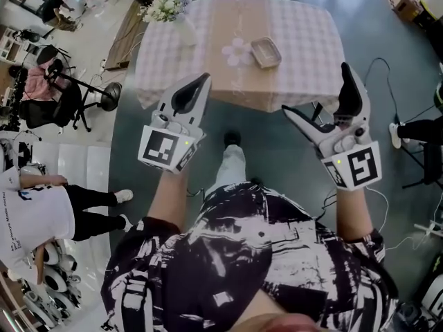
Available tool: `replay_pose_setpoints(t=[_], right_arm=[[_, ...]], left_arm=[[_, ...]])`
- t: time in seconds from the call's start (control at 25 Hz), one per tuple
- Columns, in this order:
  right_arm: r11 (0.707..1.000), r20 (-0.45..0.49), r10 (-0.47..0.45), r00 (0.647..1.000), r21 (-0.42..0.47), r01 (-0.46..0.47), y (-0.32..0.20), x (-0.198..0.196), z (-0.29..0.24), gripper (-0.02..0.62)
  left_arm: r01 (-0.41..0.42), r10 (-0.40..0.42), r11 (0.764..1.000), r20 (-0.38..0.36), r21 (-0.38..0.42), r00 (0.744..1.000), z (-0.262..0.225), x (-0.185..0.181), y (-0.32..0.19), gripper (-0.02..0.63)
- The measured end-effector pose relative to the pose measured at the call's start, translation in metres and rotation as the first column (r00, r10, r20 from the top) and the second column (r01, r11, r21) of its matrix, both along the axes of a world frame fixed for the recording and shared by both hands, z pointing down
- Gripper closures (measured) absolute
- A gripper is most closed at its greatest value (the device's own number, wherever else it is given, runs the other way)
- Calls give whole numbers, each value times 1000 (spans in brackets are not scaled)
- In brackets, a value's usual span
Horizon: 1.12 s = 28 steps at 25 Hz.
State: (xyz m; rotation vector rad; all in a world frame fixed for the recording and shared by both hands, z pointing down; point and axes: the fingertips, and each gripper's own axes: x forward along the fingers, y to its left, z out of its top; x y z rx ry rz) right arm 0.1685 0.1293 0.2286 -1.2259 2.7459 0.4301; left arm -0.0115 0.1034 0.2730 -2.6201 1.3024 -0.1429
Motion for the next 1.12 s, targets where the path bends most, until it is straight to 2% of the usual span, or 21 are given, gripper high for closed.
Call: replay_pose_setpoints(t=[0.16, 0.28, 0.48, 0.76, 0.96, 1.12], right_arm=[[1000, -17, 26, 1000, 5, -26, -33, -5, 3, 20], [999, -37, 40, 999, -4, -40, -68, -23, 6, 20], [997, -52, 69, 996, -22, -70, -148, -60, 5, 20], [992, -54, 119, 991, -33, -120, -260, -89, -1, 20], [987, -68, 154, 986, -43, -157, -321, -105, -2, 20], [980, -82, 182, 980, -69, -188, -351, -108, 5, 20]], left_arm=[[-23, 23, 1000, -18, 2, 1000, 7, -4, -36, 606], [-42, 42, 999, -34, -6, 999, 12, -19, -74, 606], [-71, 70, 997, -33, -18, 997, 12, -54, -154, 606], [-121, 120, 992, -19, -31, 993, 10, -84, -262, 606], [-146, 146, 988, 5, -58, 989, 8, -101, -314, 606], [-170, 168, 985, -31, -38, 985, 1, -108, -345, 606]])
